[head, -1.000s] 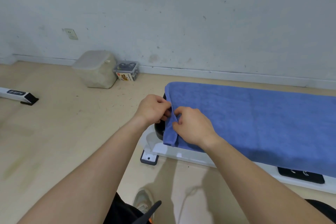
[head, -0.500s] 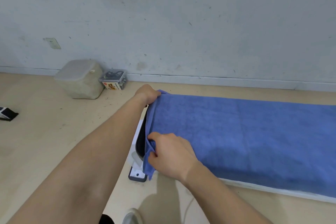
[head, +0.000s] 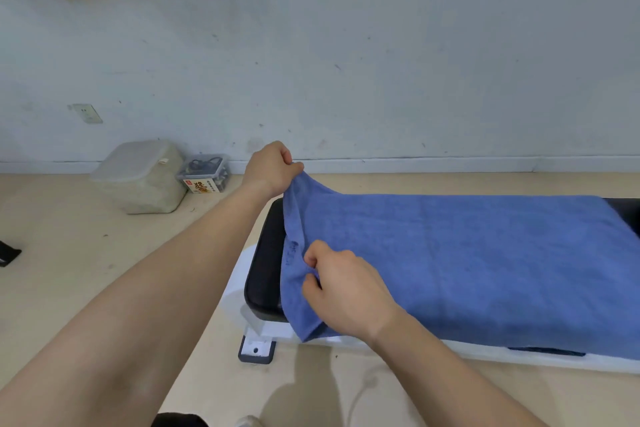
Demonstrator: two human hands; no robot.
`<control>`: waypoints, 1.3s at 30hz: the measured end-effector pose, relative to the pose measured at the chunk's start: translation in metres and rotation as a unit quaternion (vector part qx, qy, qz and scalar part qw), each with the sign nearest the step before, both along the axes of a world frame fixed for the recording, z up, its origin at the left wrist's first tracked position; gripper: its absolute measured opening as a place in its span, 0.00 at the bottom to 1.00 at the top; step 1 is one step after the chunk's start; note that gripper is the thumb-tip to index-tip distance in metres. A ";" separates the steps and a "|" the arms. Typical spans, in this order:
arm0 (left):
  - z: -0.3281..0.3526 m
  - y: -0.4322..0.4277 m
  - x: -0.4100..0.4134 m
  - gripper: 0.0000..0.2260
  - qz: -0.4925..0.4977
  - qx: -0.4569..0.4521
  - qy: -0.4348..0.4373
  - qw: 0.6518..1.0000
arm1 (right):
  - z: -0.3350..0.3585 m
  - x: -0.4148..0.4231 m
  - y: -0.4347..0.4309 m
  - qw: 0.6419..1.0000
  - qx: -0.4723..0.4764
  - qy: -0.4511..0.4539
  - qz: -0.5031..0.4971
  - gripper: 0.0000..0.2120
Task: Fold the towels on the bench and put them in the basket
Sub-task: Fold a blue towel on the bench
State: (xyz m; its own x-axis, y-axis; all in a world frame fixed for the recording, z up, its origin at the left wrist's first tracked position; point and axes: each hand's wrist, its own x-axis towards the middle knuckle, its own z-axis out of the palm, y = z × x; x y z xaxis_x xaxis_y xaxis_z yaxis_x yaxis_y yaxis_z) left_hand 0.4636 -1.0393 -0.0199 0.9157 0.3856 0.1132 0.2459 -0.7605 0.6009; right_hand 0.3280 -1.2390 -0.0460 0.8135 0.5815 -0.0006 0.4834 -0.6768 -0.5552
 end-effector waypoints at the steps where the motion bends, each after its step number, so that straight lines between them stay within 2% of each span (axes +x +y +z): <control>1: 0.005 -0.008 0.001 0.07 -0.010 0.001 -0.006 1.000 | 0.002 0.001 -0.008 1.000 0.006 -0.005 -0.012 0.02; 7: 0.032 -0.066 0.007 0.02 -0.049 0.019 -0.018 0.998 | 0.011 0.005 -0.074 0.991 0.078 -0.027 -0.102 0.03; 11: 0.044 -0.114 0.013 0.12 -0.067 0.033 -0.010 0.997 | 0.019 0.001 -0.133 0.984 0.080 -0.055 -0.152 0.07; 14: 0.049 -0.152 0.021 0.15 -0.095 0.040 -0.019 0.994 | 0.025 -0.002 -0.182 0.972 0.078 -0.066 -0.211 0.08; 18: 0.058 -0.210 0.031 0.07 -0.132 0.040 -0.050 0.989 | 0.030 -0.004 -0.238 0.945 0.065 -0.068 -0.313 0.08; 25: 0.074 -0.306 0.063 0.03 -0.181 0.030 -0.137 0.973 | 0.042 -0.001 -0.309 0.877 0.097 -0.069 -0.465 0.10; 30: 0.060 -0.370 0.084 0.03 -0.256 0.068 -0.122 0.956 | 0.029 -0.001 -0.344 0.846 0.011 -0.099 -0.525 0.09; 34: 0.020 -0.409 0.100 0.03 -0.312 0.093 -0.073 0.943 | 0.015 0.001 -0.360 0.847 -0.124 -0.055 -0.514 0.06; 37: -0.009 -0.432 0.111 0.03 -0.337 0.084 -0.042 0.937 | 0.007 0.001 -0.367 0.851 -0.168 -0.016 -0.498 0.03; 39: -0.026 -0.444 0.116 0.02 -0.346 0.070 -0.015 0.936 | 0.004 0.002 -0.368 0.855 -0.182 -0.009 -0.485 0.05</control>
